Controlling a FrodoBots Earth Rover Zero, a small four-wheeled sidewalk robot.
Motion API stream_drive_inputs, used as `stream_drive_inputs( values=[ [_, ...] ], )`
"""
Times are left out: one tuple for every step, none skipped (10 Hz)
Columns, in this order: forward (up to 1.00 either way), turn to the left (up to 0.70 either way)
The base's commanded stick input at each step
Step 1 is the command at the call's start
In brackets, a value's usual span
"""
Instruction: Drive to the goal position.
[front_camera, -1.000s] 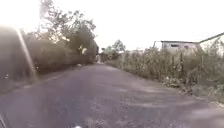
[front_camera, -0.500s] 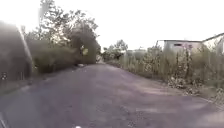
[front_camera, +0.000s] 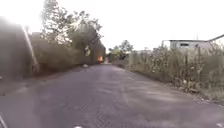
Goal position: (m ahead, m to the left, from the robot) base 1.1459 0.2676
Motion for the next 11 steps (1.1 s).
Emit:
stream_drive_inputs(
  values=[
    [0.7, 0.04],
    [0.7, 0.09],
    [0.7, 0.09],
    [0.7, 0.09],
    [0.7, 0.06],
    [0.7, 0.03],
    [0.7, 0.0],
    [0.7, 0.0],
    [0.7, 0.0],
    [0.7, 0.0],
    [0.7, 0.0]
  ],
)
